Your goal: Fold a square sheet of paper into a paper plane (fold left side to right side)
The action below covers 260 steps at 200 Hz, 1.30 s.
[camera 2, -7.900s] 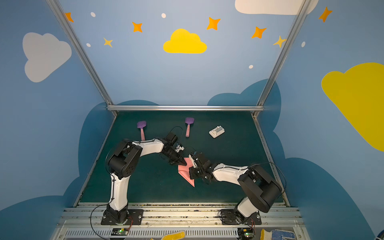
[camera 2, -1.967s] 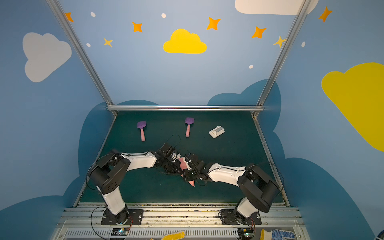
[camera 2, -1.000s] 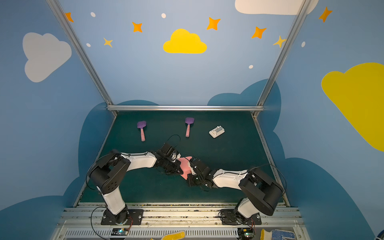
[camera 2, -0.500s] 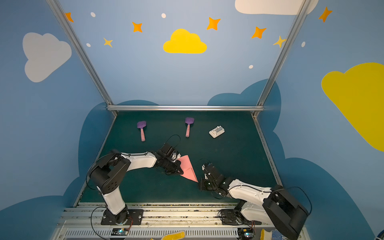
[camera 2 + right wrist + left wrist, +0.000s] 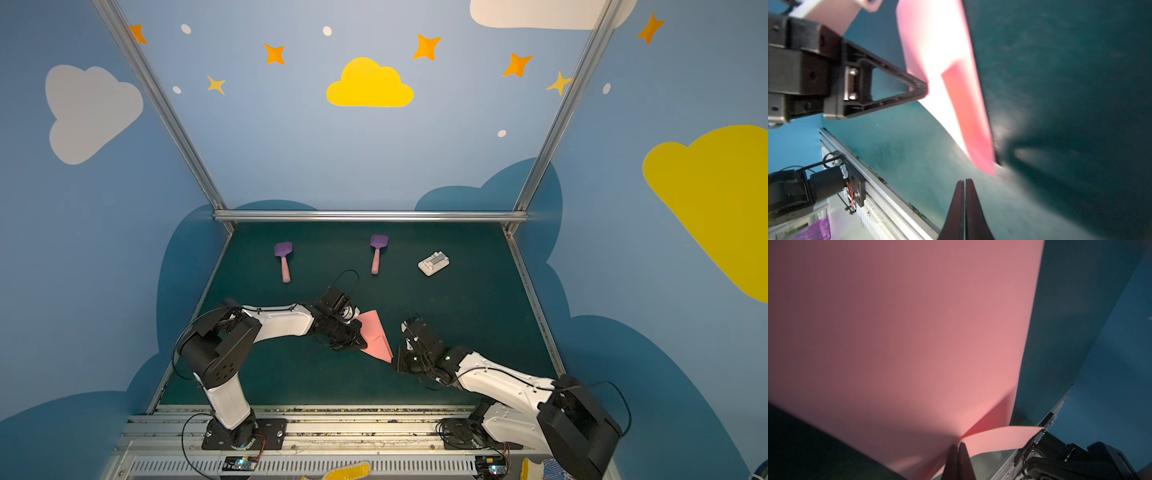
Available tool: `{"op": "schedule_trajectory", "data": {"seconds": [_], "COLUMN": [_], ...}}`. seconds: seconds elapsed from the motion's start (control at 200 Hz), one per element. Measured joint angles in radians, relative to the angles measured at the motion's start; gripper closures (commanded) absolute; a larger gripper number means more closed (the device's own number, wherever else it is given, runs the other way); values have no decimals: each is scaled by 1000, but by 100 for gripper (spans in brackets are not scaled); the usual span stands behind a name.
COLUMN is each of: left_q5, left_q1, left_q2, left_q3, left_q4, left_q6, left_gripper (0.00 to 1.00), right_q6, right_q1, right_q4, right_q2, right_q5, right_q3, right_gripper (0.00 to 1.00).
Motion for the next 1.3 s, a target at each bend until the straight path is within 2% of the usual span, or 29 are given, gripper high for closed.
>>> {"op": "schedule_trajectory", "data": {"seconds": [0.24, 0.38, 0.926, 1.301], "left_q5": [0, 0, 0, 0], "left_q1": [0, 0, 0, 0], "left_q2": [0, 0, 0, 0], "left_q3": [0, 0, 0, 0], "left_q4": [0, 0, -1, -1], "left_q6": [0, 0, 4, 7], "left_gripper": [96, 96, 96, 96], "right_q6": [-3, -3, 1, 25], "right_q1": [68, 69, 16, 2], "right_q4": [94, 118, 198, 272], "right_q2": [253, 317, 333, 253], "right_q5": [2, 15, 29, 37], "right_q3": [146, 166, 98, -11], "right_gripper": [100, 100, 100, 100]}}
